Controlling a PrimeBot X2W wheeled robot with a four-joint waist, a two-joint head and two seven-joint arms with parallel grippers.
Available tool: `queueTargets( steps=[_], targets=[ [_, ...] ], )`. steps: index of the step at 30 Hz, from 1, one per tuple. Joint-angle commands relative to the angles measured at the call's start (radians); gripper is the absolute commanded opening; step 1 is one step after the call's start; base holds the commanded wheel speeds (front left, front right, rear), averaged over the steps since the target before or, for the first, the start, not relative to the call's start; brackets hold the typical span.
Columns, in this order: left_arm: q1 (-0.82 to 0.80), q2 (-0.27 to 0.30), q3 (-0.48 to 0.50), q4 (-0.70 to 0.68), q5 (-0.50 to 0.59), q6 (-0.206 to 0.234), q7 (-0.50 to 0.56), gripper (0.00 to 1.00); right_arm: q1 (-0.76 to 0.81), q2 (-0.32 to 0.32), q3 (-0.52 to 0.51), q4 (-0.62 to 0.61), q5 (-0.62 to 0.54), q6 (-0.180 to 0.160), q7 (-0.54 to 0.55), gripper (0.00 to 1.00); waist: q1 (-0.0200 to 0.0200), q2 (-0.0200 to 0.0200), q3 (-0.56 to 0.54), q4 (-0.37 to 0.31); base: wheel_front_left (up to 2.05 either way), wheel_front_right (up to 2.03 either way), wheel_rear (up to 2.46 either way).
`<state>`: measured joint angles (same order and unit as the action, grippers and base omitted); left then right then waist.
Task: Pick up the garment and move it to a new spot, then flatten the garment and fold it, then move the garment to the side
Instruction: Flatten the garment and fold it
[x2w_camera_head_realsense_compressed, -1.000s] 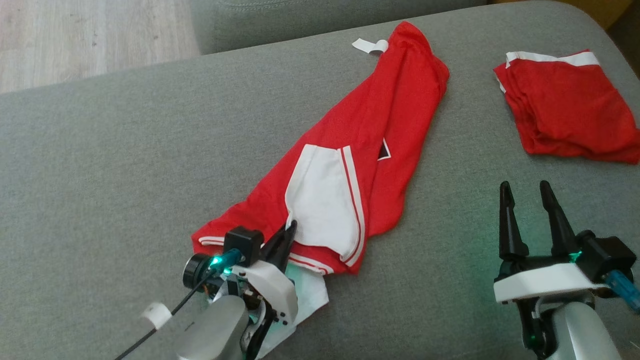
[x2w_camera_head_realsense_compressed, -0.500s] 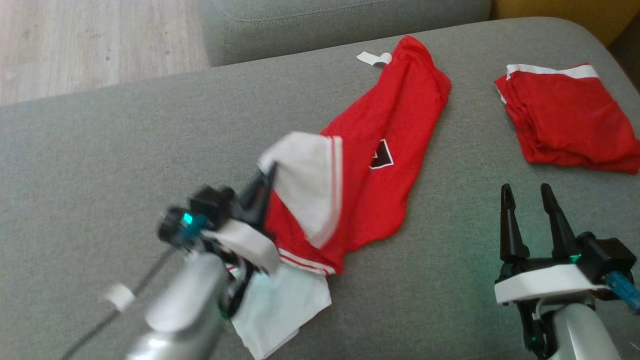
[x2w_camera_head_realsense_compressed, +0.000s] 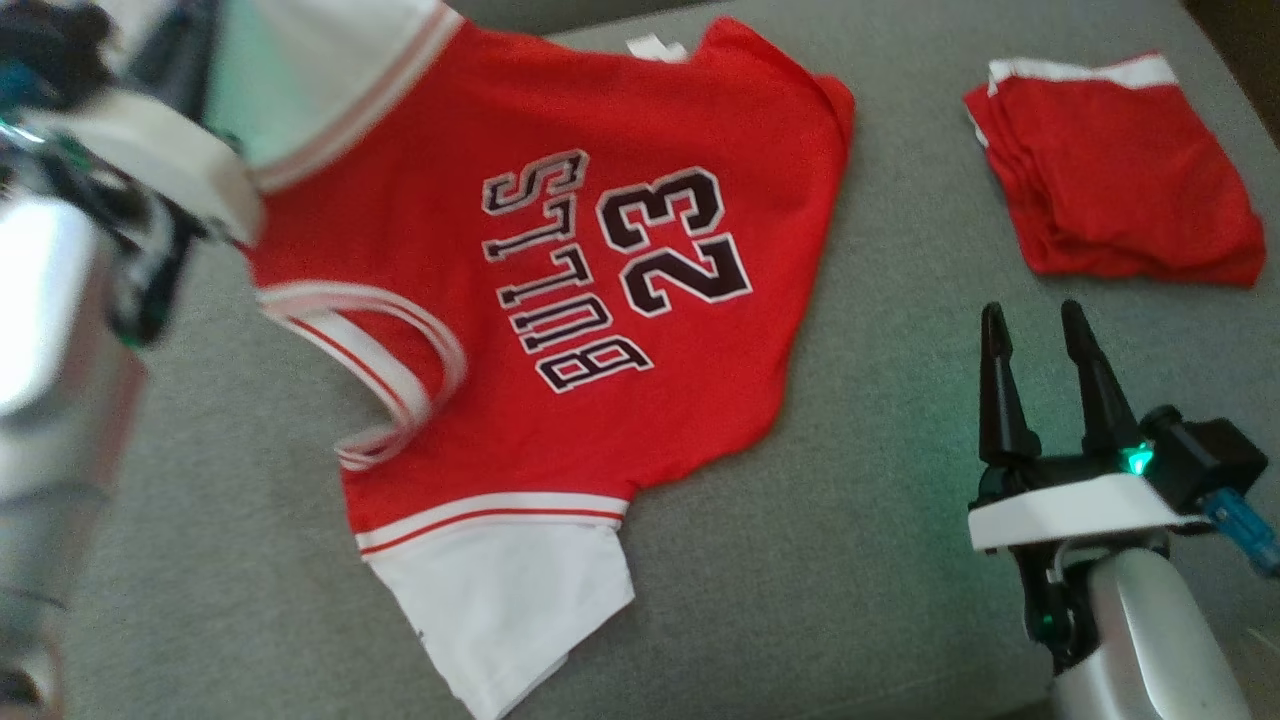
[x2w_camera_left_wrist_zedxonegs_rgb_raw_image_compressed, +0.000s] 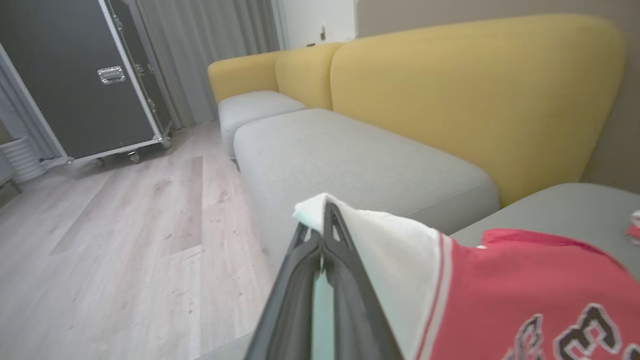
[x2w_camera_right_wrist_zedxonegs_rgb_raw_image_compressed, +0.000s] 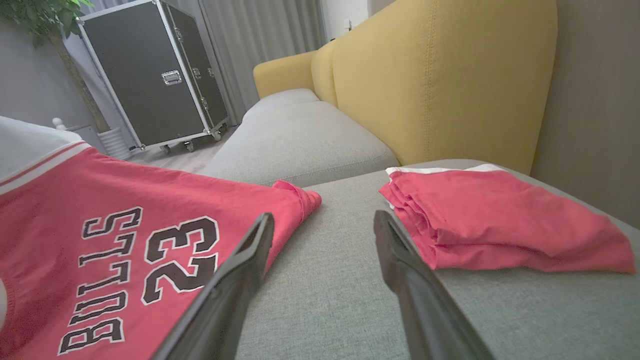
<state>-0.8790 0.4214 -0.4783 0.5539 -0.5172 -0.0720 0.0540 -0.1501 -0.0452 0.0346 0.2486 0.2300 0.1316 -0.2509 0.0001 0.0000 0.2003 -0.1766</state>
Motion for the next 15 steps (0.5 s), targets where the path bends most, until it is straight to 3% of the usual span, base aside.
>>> queueTargets(
  steps=[1,9,15],
  targets=[
    [-0.081,0.065,0.043,-0.006,0.012,-0.005,0.015,0.0,-0.033,-0.005,0.028,-0.033,0.008,-0.001,-0.011,1.0,-0.0001,0.0,0.05,-0.036,0.0,0.0,0.0],
    [-0.316,0.203,0.023,0.202,0.096,-0.033,0.046,0.0,-0.066,-0.005,0.052,-0.041,0.04,-0.001,-0.011,1.0,-0.0001,0.0,0.151,-0.088,0.0,0.0,0.0],
    [-0.426,0.249,0.007,0.322,0.159,0.006,0.016,0.0,-0.078,-0.005,0.06,-0.048,0.043,-0.001,-0.011,1.0,-0.0001,0.0,0.193,-0.102,0.0,0.0,0.0]
  ],
)
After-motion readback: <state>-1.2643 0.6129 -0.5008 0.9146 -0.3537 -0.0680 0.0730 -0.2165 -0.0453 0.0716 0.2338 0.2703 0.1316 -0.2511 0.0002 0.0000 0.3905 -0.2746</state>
